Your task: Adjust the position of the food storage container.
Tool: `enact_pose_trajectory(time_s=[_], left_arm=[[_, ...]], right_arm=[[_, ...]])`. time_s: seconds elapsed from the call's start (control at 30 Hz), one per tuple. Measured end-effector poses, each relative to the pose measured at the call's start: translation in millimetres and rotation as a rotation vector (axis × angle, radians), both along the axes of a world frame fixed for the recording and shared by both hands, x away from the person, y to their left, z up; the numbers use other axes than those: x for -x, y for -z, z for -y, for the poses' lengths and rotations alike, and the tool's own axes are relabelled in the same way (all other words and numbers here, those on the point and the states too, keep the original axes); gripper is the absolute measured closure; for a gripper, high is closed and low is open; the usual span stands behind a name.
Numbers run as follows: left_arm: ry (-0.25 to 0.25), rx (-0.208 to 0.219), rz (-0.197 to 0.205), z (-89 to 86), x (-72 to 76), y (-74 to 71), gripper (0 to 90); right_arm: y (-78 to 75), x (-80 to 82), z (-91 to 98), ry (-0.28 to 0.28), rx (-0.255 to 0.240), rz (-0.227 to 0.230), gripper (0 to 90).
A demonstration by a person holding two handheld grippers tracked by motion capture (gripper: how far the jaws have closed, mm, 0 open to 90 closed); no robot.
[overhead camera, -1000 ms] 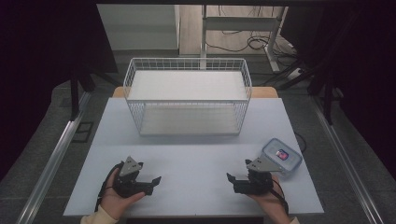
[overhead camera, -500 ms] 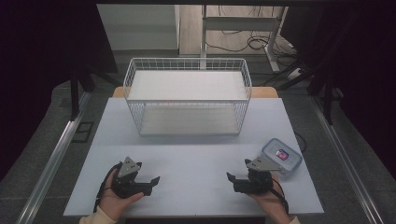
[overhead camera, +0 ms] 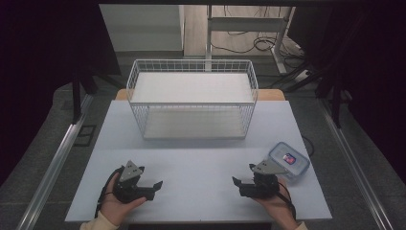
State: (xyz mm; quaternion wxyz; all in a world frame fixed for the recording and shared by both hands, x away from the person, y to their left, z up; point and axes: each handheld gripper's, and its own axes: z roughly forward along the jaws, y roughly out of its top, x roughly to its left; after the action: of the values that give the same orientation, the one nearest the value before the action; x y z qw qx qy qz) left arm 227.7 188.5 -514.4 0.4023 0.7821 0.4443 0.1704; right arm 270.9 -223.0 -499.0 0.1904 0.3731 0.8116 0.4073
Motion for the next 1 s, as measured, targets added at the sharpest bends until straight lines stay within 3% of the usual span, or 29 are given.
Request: enact_pose_trajectory(time_s=[0.3,0.37,0.77,1.0], left_arm=[[-0.006,-0.004,-0.007,-0.1,-2.0,-1.4,13.4],[-0.008,-0.01,0.002,-0.8,-1.5,-2.3,13.4],[0.004,-0.008,0.004,-2.3,0.5,-2.6,13.7],[0.014,-0.009,0.004,-0.4,0.0,-1.4,14.1]], right_arm=[[-5.1,-4.0,1.0,-0.004,-0.003,-0.006,25.0],[-11.9,-6.7,0.6,-0.019,0.003,-0.006,26.9],[-50.5,-31.8,12.6,0.023,0.021,-0.006,36.3],[-73.3,-57.8,30.9,0.03,0.014,-0.048,43.6]])
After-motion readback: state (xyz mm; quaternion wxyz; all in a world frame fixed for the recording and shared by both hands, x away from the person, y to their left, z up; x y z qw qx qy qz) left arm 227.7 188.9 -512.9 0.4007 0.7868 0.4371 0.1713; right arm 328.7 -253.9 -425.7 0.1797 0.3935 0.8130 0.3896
